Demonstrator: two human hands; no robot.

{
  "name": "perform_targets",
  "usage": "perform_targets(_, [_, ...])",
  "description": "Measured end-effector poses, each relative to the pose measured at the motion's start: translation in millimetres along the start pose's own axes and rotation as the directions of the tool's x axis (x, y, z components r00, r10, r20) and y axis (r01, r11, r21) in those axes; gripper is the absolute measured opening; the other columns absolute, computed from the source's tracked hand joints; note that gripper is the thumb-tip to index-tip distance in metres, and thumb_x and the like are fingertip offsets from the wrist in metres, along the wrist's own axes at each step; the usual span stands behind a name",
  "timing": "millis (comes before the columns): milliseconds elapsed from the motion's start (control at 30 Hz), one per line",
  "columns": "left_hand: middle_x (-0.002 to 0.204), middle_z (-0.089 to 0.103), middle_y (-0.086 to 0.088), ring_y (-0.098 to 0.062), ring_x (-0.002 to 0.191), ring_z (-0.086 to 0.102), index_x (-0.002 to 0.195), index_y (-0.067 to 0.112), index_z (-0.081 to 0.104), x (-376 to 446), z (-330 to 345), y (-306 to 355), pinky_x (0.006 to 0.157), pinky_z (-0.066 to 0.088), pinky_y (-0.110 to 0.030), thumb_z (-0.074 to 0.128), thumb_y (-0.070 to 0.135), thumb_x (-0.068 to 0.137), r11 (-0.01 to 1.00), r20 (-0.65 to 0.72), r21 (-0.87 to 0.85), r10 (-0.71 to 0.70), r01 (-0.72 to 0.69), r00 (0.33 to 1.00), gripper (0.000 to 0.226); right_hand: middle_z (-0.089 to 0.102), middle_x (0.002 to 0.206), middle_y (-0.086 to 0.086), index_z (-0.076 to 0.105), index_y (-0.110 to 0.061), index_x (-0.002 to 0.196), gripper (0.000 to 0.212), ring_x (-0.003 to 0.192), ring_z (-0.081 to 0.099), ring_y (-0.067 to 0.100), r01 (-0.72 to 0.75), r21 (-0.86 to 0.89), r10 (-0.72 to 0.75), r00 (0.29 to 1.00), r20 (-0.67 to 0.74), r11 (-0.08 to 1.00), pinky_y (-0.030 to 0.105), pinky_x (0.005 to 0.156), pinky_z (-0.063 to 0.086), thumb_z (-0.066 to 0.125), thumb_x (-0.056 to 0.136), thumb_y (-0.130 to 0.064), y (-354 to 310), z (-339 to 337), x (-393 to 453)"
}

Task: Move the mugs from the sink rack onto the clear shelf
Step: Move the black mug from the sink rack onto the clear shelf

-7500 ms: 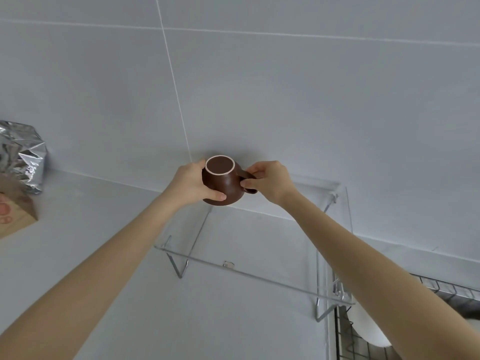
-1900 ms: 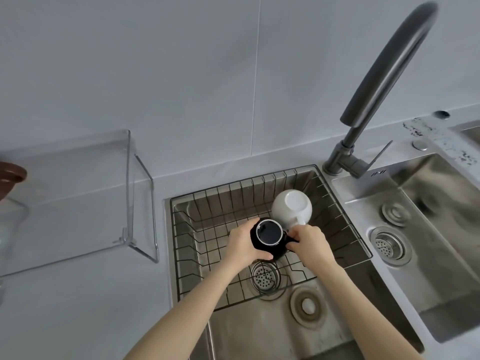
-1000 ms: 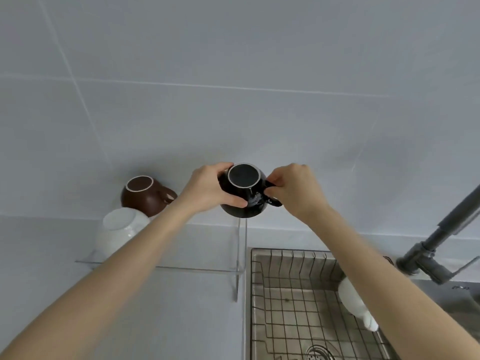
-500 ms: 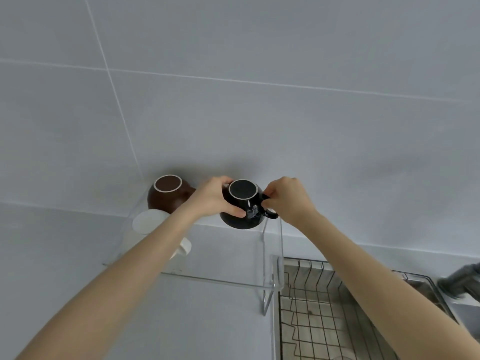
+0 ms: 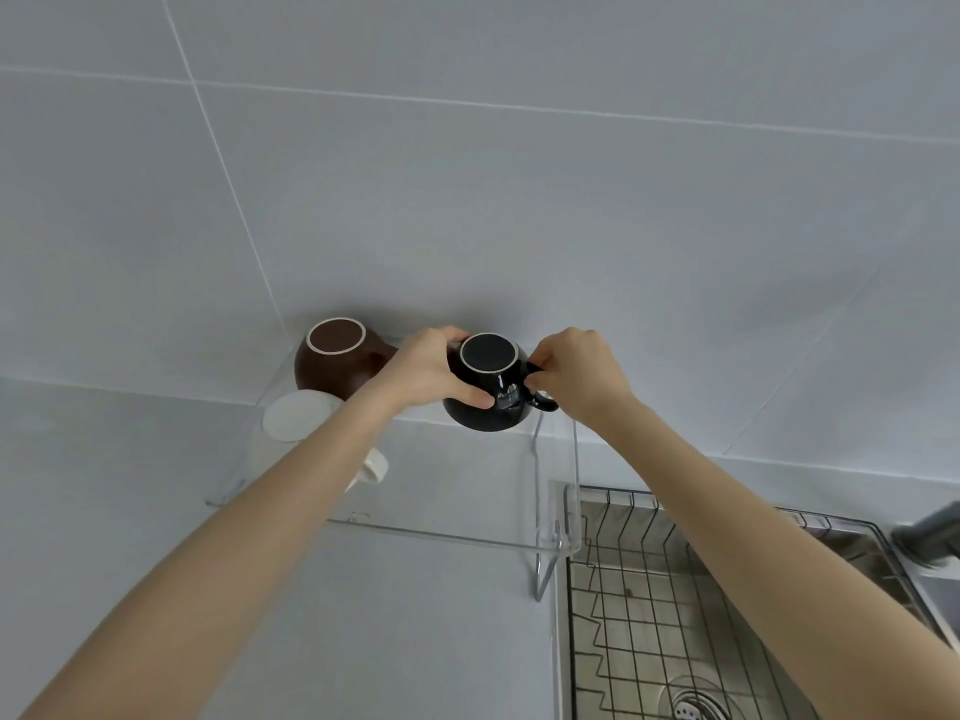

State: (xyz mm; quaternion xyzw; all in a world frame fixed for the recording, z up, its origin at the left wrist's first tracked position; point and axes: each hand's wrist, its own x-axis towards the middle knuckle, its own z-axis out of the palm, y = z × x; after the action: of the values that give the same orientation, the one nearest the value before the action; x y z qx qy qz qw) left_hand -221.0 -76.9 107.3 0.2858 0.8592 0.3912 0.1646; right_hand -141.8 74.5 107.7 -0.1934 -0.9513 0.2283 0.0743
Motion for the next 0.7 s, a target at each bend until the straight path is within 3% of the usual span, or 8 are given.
perform_targets(133, [0.113,0.069,-0.006,-0.021,0.108,0.062,0.113,0.016,0.06,1.0,1.7,0.7,0.099,0.046,-0.04,0.087,0.016,0.048,1.0,0.024,0.005,-0.004,0.003,1.0,0.07,0.069,0.084,0.024,0.069,0.001,0.083,0.015,0.081,0.062,0.04,0.009,0.014,-0.009,1.0,-0.012,1.0,0.031,0.056,0.04,0.062,0.072,-0.006,3.4,1.7,0.5])
perform_targets(233, [0.114,0.069,-0.005,-0.021,0.109,0.061,0.114,0.016,0.059,1.9,3.0,-0.2,0.1,0.046,-0.042,0.083,0.027,0.041,1.0,0.042,0.01,-0.005,0.004,0.999,0.077,0.069,0.083,0.024,0.069,0.001,0.082,0.015,0.075,0.059,0.038,0.007,0.032,-0.006,1.0,-0.028,0.999,0.033,0.058,0.042,0.062,0.071,-0.006,5.0,2.6,-0.9])
perform_targets(300, [0.115,0.068,-0.005,-0.021,0.11,0.061,0.115,0.018,0.058,0.6,3.3,-0.6,0.1,0.046,-0.042,0.083,0.023,0.046,1.0,0.05,0.013,-0.009,0.008,0.999,0.073,0.07,0.083,0.023,0.069,0.0,0.083,0.015,0.074,0.058,0.035,0.013,0.033,-0.012,1.0,-0.028,0.999,0.034,0.06,0.046,0.062,0.072,-0.006,4.6,1.6,-2.1])
perform_targets(367, [0.119,0.066,-0.005,-0.023,0.114,0.058,0.118,0.019,0.056,-2.9,3.7,2.8,0.101,0.044,-0.041,0.083,0.016,0.056,0.999,0.068,0.038,-0.012,0.009,0.998,0.067,0.072,0.089,0.021,0.069,-0.002,0.089,0.017,0.084,0.063,0.036,0.033,0.052,-0.033,0.999,-0.001,0.998,0.04,0.072,0.056,0.063,0.073,-0.008,4.8,-1.4,-4.8])
perform_targets(433, [0.13,0.057,-0.007,-0.027,0.125,0.049,0.129,0.015,0.045,-4.3,6.0,8.1,0.103,0.039,-0.035,0.079,0.016,0.064,0.993,0.068,0.12,-0.01,0.002,0.998,0.074,0.071,0.102,0.018,0.067,-0.004,0.102,0.026,0.096,0.063,0.033,0.054,0.106,-0.059,0.997,0.046,0.993,0.043,0.087,0.054,0.064,0.077,-0.009,7.0,-7.2,-9.3])
perform_targets(500, [0.142,0.042,-0.012,-0.028,0.132,0.038,0.139,0.006,0.027,-9.1,12.9,21.3,0.1,0.031,-0.03,0.073,0.016,0.071,0.97,-0.006,0.24,0.031,-0.029,0.999,0.083,0.067,0.113,0.017,0.06,-0.006,0.117,0.036,0.104,0.062,0.029,0.045,0.186,-0.052,0.998,0.034,0.982,0.037,0.096,0.049,0.063,0.081,-0.01,14.3,-19.4,-17.5])
perform_targets(600, [0.149,0.031,-0.011,-0.025,0.136,0.03,0.141,0.008,0.023,-19.2,30.2,46.7,0.104,0.025,-0.026,0.065,0.013,0.078,0.953,-0.112,0.273,0.17,-0.134,0.979,0.076,0.066,0.112,0.014,0.059,-0.008,0.117,0.032,0.101,0.062,0.025,0.008,0.267,0.017,0.995,-0.094,0.964,0.029,0.09,0.047,0.059,0.086,-0.012,35.5,-42.5,-34.0])
perform_targets(700, [0.146,0.036,-0.009,-0.023,0.134,0.035,0.138,0.01,0.032,-25.4,60.3,76.4,0.102,0.024,-0.023,0.062,0.013,0.079,0.93,-0.058,0.25,0.291,-0.268,0.955,0.066,0.066,0.103,0.009,0.06,-0.009,0.116,0.029,0.089,0.059,0.019,-0.053,0.265,0.093,0.986,-0.139,0.963,0.024,0.077,0.044,0.058,0.087,-0.013,69.3,-65.8,-57.8])
